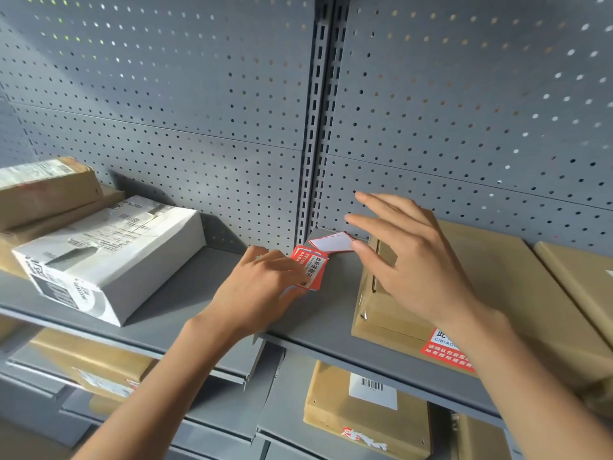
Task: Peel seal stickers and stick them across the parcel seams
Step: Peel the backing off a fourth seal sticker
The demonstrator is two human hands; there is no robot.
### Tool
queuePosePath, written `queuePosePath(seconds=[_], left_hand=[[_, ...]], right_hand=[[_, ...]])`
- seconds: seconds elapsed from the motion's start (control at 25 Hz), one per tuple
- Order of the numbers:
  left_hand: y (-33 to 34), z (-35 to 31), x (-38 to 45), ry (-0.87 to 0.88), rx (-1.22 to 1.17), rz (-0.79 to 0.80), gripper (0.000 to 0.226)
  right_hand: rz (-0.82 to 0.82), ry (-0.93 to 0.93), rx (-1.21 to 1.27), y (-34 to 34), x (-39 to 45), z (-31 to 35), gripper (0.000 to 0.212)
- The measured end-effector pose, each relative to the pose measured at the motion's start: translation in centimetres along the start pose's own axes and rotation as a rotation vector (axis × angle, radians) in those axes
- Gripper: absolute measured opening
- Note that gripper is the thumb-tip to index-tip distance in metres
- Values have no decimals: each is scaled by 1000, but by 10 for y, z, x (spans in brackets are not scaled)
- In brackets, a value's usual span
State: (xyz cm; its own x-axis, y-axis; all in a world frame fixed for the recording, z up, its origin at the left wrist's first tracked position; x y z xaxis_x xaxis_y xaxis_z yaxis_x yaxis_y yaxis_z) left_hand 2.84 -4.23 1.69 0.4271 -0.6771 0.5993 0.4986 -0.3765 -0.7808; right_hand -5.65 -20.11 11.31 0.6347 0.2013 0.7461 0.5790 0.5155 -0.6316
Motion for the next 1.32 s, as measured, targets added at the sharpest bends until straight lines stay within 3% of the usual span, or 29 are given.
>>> queuePosePath(seconds=[0.12,0.4,0.68,0.92,1.32], left_hand=[[-8,0,0,-5,-18,-67,31],[-38,1,7,-90,17,-303,10],[-98,-11,34,-157,-23,-613,13],[-128,-83,66,42,-136,-776,14],[-121,-243,119,273,-297,-796,31]], right_hand=[[1,9,10,1,-1,1,31],[16,89,43,-1,-3,1,32],[-126,460,326,-31,-16,-11,15],[-284,654,671,-80,-37,-21,33],[-505,761,695,-216,-121,-60,16]])
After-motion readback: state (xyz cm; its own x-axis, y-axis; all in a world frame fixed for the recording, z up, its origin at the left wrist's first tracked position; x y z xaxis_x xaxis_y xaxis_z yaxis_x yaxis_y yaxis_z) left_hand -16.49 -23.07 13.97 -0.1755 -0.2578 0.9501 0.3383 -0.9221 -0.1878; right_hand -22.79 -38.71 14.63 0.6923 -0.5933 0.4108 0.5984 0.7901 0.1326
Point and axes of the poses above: each hand's wrist, its own x-axis towards the middle knuckle, its own y-axis out of the palm, z = x × y, the point moved 8 cm from there along x, towards the middle knuckle, and after that the axes turned 15 degrees about x, right-handed, at the moved point
